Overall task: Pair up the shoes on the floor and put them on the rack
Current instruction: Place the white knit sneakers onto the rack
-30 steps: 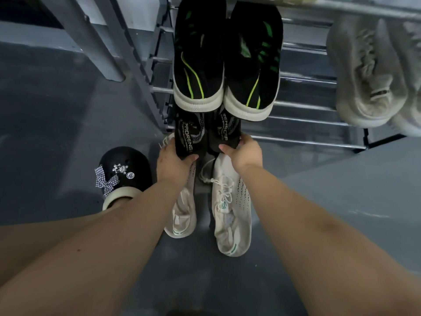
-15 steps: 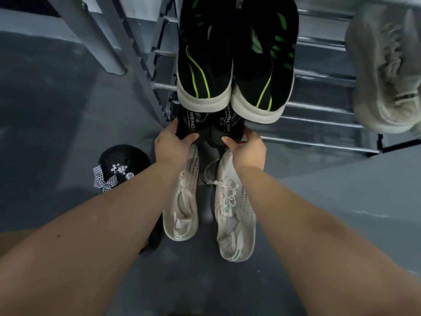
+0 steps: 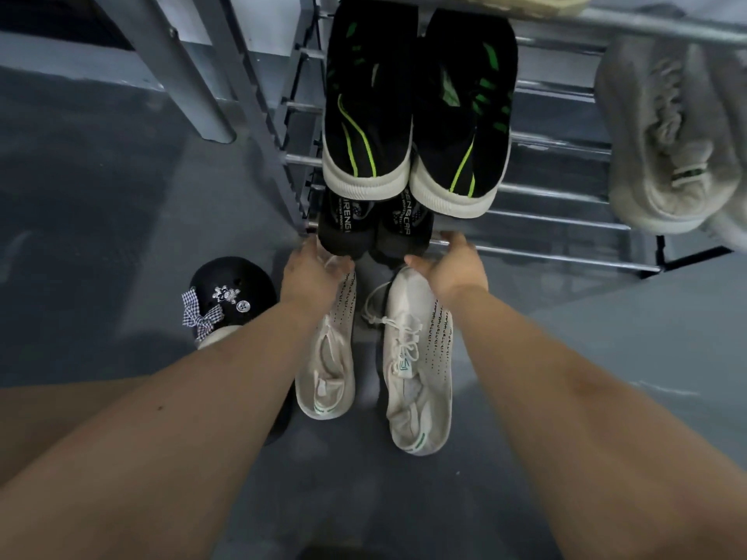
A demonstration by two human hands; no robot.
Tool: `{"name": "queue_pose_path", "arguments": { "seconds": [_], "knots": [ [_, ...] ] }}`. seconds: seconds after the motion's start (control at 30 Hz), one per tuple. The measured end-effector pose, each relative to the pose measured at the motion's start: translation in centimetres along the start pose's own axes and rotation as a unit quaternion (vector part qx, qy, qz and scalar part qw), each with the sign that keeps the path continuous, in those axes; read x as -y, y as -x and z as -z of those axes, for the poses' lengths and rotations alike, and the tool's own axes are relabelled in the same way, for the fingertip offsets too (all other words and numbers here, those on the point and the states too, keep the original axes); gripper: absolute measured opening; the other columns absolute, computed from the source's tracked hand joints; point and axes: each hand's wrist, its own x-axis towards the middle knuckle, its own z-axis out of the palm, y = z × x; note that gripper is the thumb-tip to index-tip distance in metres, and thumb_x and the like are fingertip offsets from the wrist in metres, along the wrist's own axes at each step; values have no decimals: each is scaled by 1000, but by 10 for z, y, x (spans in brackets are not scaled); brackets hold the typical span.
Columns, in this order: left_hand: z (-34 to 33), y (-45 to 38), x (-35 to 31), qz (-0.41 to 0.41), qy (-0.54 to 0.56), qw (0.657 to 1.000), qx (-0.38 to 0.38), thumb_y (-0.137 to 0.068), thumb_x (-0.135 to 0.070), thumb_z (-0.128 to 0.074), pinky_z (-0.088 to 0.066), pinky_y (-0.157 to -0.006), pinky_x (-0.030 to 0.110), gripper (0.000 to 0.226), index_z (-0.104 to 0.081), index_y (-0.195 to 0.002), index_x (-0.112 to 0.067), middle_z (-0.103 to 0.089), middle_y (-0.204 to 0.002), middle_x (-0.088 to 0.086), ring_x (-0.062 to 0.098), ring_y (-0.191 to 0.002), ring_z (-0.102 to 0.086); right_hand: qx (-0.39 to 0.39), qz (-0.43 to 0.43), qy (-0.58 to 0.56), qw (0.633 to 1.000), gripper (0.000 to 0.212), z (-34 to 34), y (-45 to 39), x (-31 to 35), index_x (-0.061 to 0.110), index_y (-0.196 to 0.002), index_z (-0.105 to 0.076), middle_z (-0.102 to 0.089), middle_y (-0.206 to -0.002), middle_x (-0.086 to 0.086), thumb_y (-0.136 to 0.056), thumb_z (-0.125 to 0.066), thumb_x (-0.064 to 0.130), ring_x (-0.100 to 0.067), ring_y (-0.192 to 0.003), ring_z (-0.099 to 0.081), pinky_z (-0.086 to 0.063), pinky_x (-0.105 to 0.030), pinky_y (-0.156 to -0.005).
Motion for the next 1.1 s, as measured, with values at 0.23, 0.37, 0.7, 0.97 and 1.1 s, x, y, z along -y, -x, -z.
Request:
{"name": "queue_pose_path", "arguments": {
  "seconds": [0.23, 0.37, 0.7, 0.97, 1.1],
  "knots": [
    [-29, 40, 32, 142, -17, 989, 23, -84, -42, -64, -19, -118, 42, 100, 2, -151, -9, -7, -158, 16, 35, -144, -15, 47, -148, 9, 988, 81, -15, 49, -63, 13, -145, -28, -35, -145, -14, -83, -65, 48, -35, -129, -44, -39, -44, -106],
    [-27, 39, 41, 113, -27, 991, 70, -80, -45, -67, -30, -113, 45, 97, -6, -152, -20, -20, -155, 14, 36, -139, -30, 69, -141, -69, 985, 78, -22, 66, -86, 18, -149, -24, -39, -146, -8, -87, -62, 44, -29, -129, -47, -36, -35, -108],
    [-73, 80, 20, 73, 48, 982, 167, -74, -33, -76, -35, -111, 42, 97, -16, -150, -26, -34, -151, 2, 26, -133, -41, 52, -220, -167, 960, 49, 7, 85, -129, 6, -130, -48, -60, -125, -11, -91, -62, 32, -31, -113, -59, -50, -45, -97],
    [-107, 96, -23, 35, 56, 957, 284, -83, -17, -70, -34, -107, 32, 85, -19, -150, -28, -35, -151, 1, 20, -135, -39, -7, -280, -253, 926, 38, 36, 107, -191, 9, -121, -53, -64, -105, -8, -89, -64, 27, -32, -98, -64, -55, -50, -85],
    [-113, 102, -31, 13, 42, 955, 294, -82, -12, -70, -36, -100, 28, 84, -21, -150, -25, -41, -147, 0, 19, -131, -43, 17, -291, -252, 923, 39, 43, 124, -210, 13, -123, -57, -67, -97, -9, -88, -66, 28, -23, -71, -62, -56, -38, -71]
  ]
}}
